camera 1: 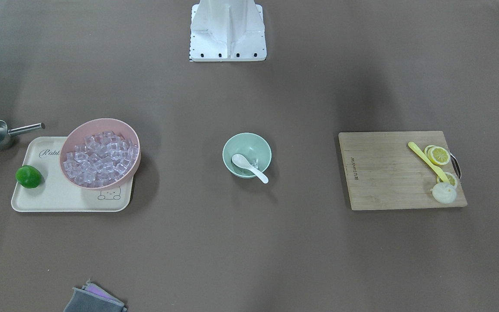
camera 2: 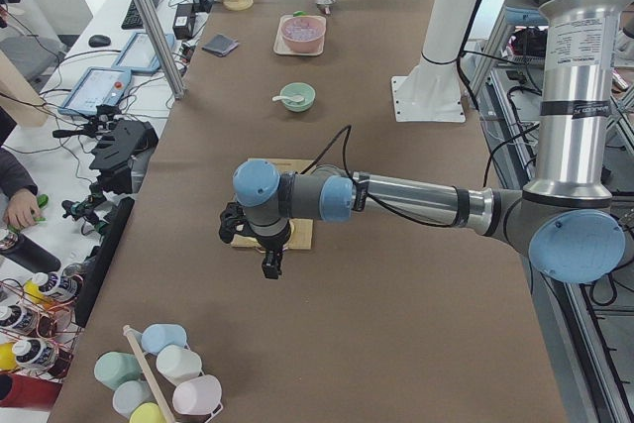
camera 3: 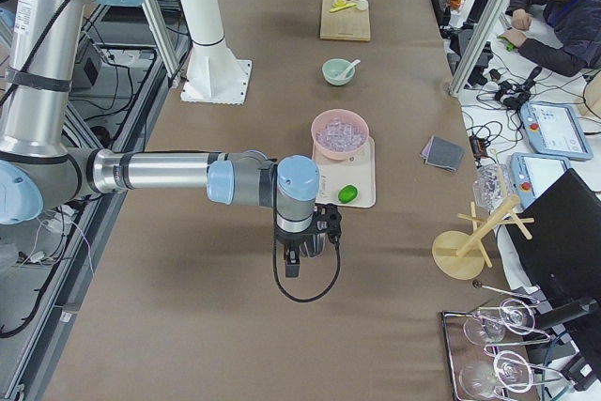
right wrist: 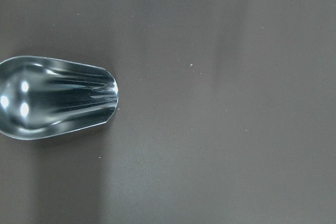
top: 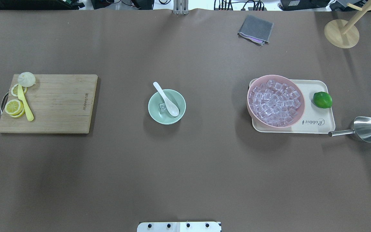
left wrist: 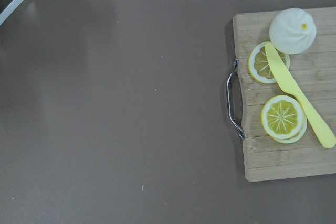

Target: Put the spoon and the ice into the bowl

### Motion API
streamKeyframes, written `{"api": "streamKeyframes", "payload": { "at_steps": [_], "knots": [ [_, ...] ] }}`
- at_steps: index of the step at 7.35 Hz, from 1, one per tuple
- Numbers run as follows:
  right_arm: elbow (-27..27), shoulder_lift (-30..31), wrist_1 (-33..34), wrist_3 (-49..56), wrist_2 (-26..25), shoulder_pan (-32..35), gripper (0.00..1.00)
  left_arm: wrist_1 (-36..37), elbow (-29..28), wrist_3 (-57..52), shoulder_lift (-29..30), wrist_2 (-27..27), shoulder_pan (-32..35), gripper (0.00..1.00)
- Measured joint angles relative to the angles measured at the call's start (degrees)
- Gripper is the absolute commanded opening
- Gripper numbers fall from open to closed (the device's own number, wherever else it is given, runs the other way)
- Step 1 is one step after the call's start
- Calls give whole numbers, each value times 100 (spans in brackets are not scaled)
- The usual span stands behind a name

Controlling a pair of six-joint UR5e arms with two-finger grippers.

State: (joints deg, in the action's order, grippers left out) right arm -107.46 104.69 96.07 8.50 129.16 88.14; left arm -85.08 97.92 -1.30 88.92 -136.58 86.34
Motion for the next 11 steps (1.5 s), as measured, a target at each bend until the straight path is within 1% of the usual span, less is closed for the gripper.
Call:
{"api": "streamKeyframes", "payload": {
  "at_steps": [2,3,11],
  "knots": [
    [1,-1,0,3,3,1,100,-2,53,-1,8,306,-6,98],
    [4,1,0,3,6,2,100,-2,49,6,8,374,-5,98],
    [20,25,0,29,187,2,100,-8,27,51,-153,392,-3,98]
  ]
}}
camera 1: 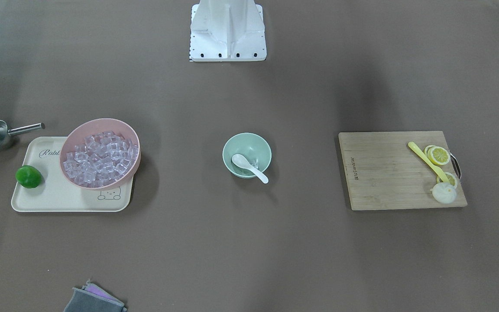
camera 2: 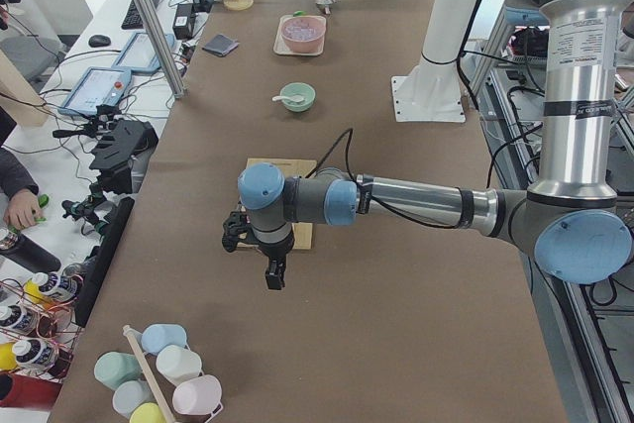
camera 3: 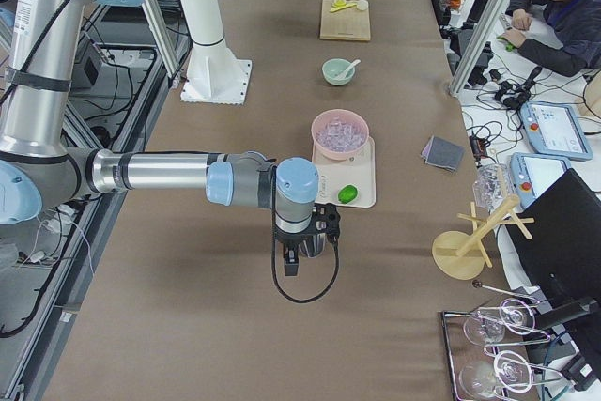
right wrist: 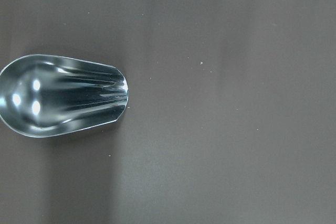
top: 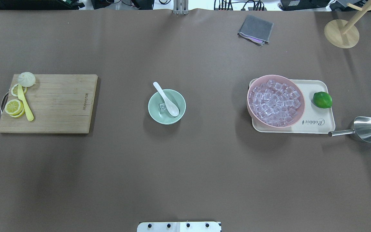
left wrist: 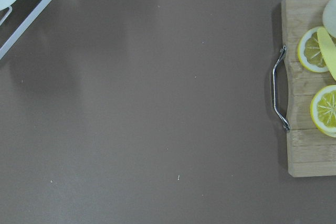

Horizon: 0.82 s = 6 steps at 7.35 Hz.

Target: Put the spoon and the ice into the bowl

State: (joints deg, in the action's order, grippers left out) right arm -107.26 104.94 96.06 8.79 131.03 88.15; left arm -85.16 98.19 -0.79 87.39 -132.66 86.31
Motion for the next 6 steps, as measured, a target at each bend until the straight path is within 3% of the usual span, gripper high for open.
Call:
{"api": "streamKeyframes", "payload": {
  "at_steps": [6],
  "knots": [
    [10,0,0,9,1,0,100,-8,22,0,-158,12,0,98]
  ]
}}
